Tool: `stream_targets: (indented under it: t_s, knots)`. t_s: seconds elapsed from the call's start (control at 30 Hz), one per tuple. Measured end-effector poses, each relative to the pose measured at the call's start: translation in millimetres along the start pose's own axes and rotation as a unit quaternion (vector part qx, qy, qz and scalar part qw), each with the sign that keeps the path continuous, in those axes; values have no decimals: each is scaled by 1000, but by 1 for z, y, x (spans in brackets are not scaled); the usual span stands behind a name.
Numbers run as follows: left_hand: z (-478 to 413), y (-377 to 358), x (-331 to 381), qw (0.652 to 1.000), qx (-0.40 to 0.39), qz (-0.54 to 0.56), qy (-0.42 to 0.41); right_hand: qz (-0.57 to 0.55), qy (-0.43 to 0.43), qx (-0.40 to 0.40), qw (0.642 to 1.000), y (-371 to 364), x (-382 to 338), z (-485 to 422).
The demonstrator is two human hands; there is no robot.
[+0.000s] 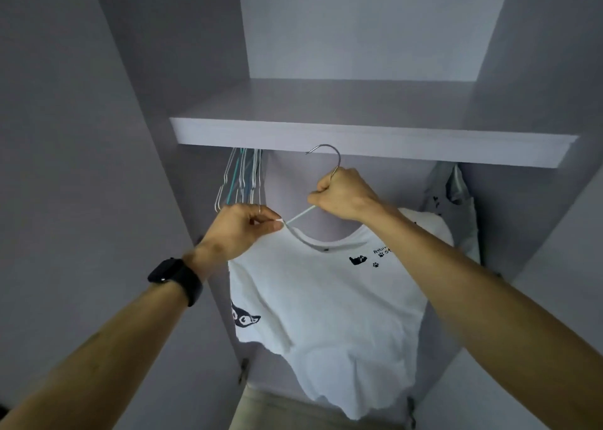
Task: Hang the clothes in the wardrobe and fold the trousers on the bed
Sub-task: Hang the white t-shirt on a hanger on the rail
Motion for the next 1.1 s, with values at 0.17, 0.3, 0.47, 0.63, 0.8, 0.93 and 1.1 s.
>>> stream_targets:
  t_s: [0.17,0.3,0.47,0.63,0.8,0.93,1.1]
  knots:
    - [1,-13,7,997,-33,-64,-14,-27,3,5,1000,-7,12,6]
    - [-8,-39,30,998,-57,-13,-23,-118,16,-18,993,-10,7,14]
    - [-14,-45,43,997,-57,39,-33,-270,-4,-18,963,-9,58,40]
    - [-17,-20,30,999,-27,30,1,-206,-42,-73,975,-50,124,74]
    - [-16,-27,37,996,-93,7,12,-184,0,45,982,-77,108,84]
    - [-11,-38,31,991,-135,0,27,-212,-52,104,970,-79,110,90]
    - [-10,-40,19,995,-81,-34,45,-242,-11,159,957,-60,101,100]
Point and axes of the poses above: each hand's wrist, its own z-axis away from the middle knuckle, its own y-axis out of the back of the hand, x = y × z, the point moved 2 cm from there along -z, towards the middle knuckle, and after that the axes turned 10 degrees about z, right-handed, at the moved point
